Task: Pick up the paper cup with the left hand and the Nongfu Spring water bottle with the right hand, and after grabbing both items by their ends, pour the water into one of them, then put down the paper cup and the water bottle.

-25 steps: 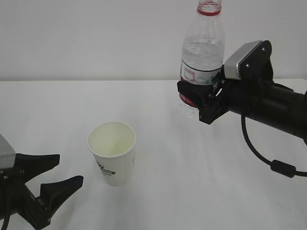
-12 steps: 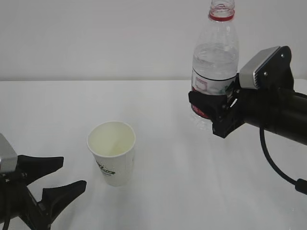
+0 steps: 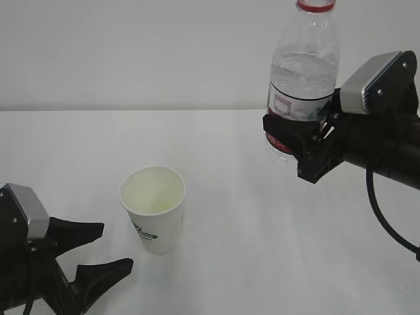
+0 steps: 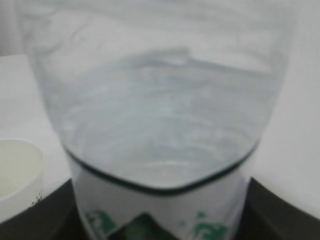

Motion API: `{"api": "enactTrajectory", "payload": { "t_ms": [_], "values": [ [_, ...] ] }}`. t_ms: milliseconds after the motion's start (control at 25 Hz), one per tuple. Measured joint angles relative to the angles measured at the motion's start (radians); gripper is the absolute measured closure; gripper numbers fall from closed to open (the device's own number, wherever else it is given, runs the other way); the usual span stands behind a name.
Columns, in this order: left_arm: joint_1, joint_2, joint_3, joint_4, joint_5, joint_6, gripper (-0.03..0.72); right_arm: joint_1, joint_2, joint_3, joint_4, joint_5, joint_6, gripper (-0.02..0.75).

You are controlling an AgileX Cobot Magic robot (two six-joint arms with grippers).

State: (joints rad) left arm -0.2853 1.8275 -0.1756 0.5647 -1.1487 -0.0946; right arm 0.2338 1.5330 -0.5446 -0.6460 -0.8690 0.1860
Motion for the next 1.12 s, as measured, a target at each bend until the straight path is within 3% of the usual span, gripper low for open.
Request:
{"api": "enactTrajectory", "payload": {
  "t_ms": [280, 1120],
  "values": [
    [0.0, 0.041, -0.036, 0.002, 0.0, 0.0, -0.001, 0.0, -0.004, 0.0, 0.0, 0.022, 0.0, 0.267],
    [0.0, 0.134, -0.171, 0.004, -0.004, -0.012, -0.003, 0.0, -0.005, 0.0, 0.0, 0.022, 0.0, 0.267]
  ]
}}
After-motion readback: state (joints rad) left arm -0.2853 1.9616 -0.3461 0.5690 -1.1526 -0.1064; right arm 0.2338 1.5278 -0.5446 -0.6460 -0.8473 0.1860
